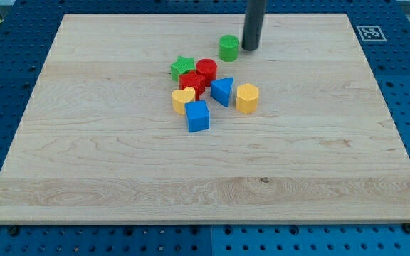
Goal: Move green circle to the blue triangle
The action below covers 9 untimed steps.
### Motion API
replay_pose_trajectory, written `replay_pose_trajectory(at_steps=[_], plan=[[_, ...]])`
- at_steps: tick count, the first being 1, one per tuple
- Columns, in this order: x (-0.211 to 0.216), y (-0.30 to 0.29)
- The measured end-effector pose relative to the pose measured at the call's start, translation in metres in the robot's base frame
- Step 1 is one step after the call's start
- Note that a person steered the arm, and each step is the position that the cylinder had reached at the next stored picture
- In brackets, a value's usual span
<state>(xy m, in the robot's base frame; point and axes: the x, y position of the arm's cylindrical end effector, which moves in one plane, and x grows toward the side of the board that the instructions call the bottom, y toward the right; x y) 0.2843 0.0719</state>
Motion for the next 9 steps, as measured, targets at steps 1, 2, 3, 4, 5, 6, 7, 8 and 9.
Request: replay_pose_trajectory(at_steps=[1, 2, 3, 4, 5, 6, 7, 8, 9], plan=[[-0.011, -0.036], [-0.013, -0.07], [-0.013, -0.085], [-0.013, -0.104], [0.002, -0.067], [0.026, -0.001], [0.039, 0.009], [0.031, 0.014], [0.048, 0.009]])
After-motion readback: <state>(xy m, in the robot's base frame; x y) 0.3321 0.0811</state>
